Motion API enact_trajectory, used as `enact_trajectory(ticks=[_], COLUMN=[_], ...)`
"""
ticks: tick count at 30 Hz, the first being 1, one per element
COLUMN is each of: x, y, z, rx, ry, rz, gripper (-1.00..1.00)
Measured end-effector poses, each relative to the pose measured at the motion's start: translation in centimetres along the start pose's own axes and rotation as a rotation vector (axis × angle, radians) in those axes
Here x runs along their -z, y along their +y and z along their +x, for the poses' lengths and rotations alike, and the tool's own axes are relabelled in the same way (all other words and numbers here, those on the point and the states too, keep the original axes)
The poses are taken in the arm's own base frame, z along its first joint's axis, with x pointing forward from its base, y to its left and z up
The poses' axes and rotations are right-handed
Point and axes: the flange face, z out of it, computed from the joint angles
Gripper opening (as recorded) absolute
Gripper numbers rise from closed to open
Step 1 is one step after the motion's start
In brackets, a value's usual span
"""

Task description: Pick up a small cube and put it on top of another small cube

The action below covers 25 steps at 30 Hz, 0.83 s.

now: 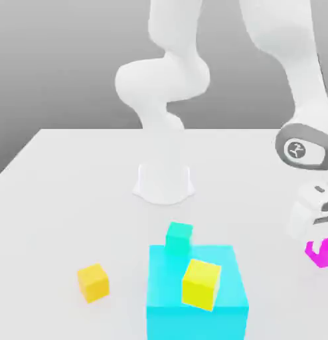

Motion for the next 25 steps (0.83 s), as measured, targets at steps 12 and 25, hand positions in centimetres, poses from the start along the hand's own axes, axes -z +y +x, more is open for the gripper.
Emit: enact_trajectory(ticks=[12, 25], x=[9.3, 5.7], y=[15.9, 24.0], z=[12.8, 14.7], rx=[-0.120, -0.171], ry=[0.001, -0.005], rz=[-0.004, 0.001], gripper=[-1.00, 1.00])
